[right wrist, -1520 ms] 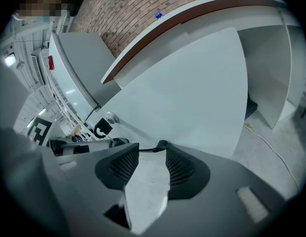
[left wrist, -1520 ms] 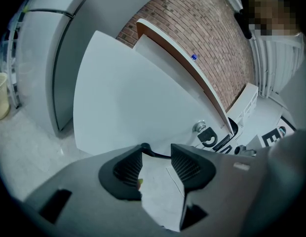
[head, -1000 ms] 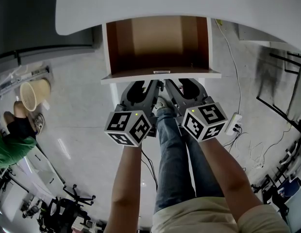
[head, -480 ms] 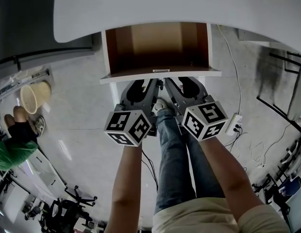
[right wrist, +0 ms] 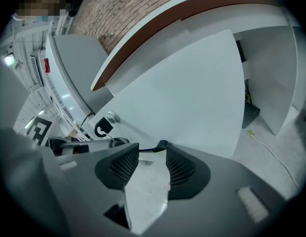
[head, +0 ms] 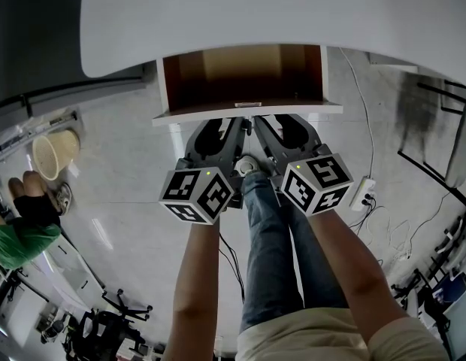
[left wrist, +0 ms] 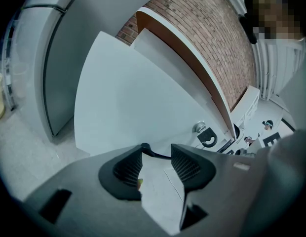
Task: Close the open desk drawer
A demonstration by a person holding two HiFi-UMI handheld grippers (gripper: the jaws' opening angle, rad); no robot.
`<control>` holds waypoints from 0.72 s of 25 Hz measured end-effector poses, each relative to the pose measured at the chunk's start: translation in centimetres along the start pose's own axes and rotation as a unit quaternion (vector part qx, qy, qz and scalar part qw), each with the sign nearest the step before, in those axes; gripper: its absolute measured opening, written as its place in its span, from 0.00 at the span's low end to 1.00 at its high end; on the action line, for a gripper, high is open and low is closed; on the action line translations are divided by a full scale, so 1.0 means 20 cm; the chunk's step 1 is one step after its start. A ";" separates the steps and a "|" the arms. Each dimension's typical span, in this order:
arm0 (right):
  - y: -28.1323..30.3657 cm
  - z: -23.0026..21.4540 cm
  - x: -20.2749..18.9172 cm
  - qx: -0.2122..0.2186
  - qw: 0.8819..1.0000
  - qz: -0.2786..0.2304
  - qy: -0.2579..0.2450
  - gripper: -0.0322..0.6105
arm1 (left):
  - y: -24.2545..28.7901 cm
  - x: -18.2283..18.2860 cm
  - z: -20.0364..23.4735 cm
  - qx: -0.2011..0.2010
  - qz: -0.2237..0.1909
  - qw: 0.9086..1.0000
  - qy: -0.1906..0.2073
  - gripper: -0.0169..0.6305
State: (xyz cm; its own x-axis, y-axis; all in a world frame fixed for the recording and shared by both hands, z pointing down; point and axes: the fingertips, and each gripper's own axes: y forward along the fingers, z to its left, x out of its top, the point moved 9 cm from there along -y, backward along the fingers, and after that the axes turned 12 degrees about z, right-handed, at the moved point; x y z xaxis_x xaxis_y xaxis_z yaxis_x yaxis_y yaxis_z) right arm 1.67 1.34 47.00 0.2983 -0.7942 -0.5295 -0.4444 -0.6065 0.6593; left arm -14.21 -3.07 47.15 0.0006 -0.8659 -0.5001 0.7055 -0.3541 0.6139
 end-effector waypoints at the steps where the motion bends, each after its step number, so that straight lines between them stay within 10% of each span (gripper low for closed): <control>1: 0.00 0.00 0.01 0.000 1.000 -0.001 0.000 0.33 | 0.00 0.01 0.00 0.000 0.000 1.000 0.000 0.30; 18: 0.05 -0.03 0.08 0.001 1.000 -0.006 -0.005 0.33 | 0.06 0.07 0.02 0.000 -0.008 1.000 -0.002 0.30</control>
State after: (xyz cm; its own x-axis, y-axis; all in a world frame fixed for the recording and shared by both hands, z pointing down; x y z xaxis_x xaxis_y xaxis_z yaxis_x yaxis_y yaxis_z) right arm 2.25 -0.55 47.23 0.2957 -0.7867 -0.5419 -0.4420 -0.6156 0.6525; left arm -13.61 -4.88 47.38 -0.0125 -0.8616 -0.5075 0.7048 -0.3676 0.6068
